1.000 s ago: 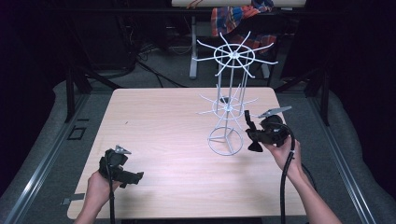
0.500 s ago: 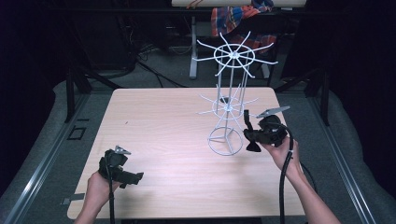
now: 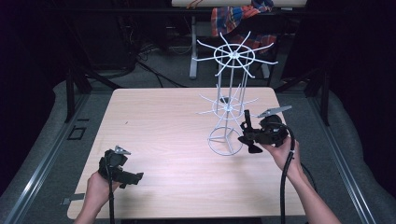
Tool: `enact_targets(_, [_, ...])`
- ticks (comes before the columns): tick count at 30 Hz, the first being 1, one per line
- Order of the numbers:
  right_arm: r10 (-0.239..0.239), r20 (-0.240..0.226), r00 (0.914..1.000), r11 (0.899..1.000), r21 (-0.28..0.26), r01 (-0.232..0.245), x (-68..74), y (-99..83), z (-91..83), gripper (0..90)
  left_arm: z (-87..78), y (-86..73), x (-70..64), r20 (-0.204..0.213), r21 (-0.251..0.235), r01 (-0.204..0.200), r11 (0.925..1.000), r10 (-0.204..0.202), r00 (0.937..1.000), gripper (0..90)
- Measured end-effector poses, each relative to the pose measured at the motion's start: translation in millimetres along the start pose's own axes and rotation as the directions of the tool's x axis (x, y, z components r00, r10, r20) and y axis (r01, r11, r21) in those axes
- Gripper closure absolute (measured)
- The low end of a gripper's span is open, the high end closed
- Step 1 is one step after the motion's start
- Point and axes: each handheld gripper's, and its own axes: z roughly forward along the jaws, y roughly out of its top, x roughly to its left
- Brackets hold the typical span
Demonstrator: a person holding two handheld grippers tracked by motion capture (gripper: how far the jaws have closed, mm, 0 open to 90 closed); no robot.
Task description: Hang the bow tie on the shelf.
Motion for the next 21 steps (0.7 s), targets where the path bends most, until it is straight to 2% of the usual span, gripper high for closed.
enact_targets(6, [-0.003, 0.000, 1.0000, 1.000, -0.001, 0.003, 0.9, -0.9, -7.4, 61.0, 0.3, 0.2, -0.5, 0.000, -0.006, 0.000, 1.0000, 0.000, 1.0000, 0.0])
enact_targets(12, [0.014, -0.007, 0.9999, 1.000, -0.005, -0.014, 0.8, -4.0, -16.1, 52.1, -0.1, 0.2, -0.3, 0.001, -0.007, 0.000, 1.0000, 0.000, 1.0000, 0.0])
enact_targets(21, [0.018, -0.006, 0.9998, 1.000, 0.008, -0.018, 0.9, -14.4, -35.1, 42.4, -0.3, 0.5, -0.7, 0.003, -0.008, 0.002, 1.0000, -0.002, 1.0000, 0.0])
